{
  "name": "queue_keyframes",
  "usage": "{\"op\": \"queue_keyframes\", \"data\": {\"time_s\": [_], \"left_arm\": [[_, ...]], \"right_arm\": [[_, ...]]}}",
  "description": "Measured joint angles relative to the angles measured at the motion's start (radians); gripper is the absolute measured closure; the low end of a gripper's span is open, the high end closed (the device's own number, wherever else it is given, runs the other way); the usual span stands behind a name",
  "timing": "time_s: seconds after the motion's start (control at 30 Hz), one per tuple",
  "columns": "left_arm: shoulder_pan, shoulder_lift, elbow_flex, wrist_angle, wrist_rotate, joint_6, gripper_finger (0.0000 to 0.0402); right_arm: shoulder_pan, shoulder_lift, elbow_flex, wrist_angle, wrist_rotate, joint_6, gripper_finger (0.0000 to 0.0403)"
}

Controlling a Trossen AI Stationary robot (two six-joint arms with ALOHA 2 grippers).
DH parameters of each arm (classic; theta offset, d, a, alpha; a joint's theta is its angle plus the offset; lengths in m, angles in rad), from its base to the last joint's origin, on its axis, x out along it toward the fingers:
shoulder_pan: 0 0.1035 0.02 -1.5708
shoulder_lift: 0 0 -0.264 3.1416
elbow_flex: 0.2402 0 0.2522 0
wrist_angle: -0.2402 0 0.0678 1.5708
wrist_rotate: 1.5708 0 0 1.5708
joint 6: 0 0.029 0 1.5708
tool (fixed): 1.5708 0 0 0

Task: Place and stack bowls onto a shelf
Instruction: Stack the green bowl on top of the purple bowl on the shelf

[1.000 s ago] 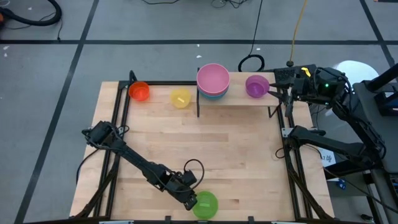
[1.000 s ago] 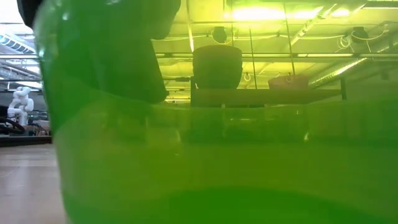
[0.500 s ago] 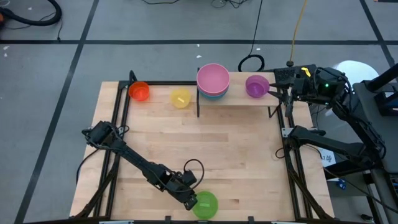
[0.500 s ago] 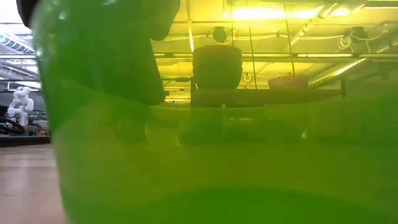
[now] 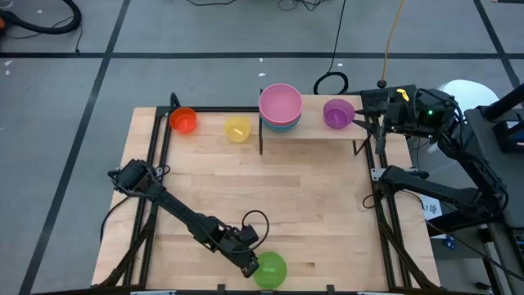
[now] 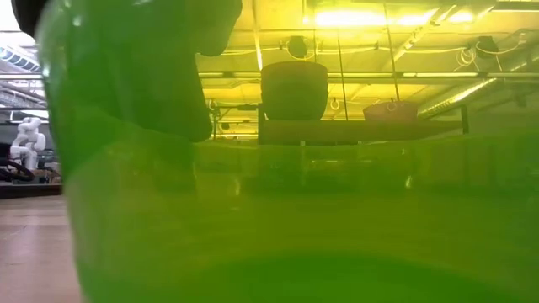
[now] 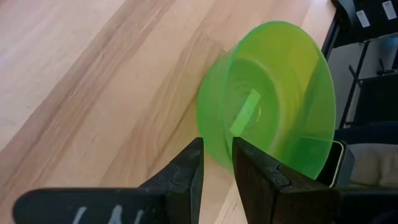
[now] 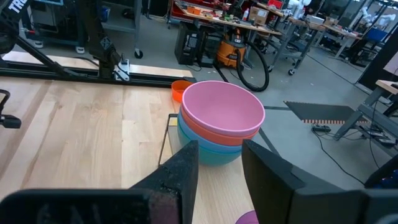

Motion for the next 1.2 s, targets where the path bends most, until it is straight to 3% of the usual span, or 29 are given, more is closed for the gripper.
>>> {"op": "queue_keyframes", "data": {"time_s": [0.4, 0.7, 0.93, 1.2], "left_arm": [[0.019, 0.051, -0.001, 0.048, 0.045, -0.041, 0.0314], [0.039, 0.084, 0.0, 0.075, 0.056, -0.176, 0.0315], [0.07, 0.084, 0.0, 0.106, 0.055, -0.23, 0.039], [0.122, 0.068, 0.005, 0.143, 0.042, -0.264, 0.0396]], "right_arm": [[0.0, 0.0, 0.0, 0.0, 0.0, 0.0, 0.0285], [0.0, 0.0, 0.0, 0.0, 0.001, -0.002, 0.0285], [0.0, 0.0, 0.0, 0.0, 0.001, 0.0, 0.0285], [0.0, 0.0, 0.0, 0.0, 0.001, 0.0, 0.0285]]}}
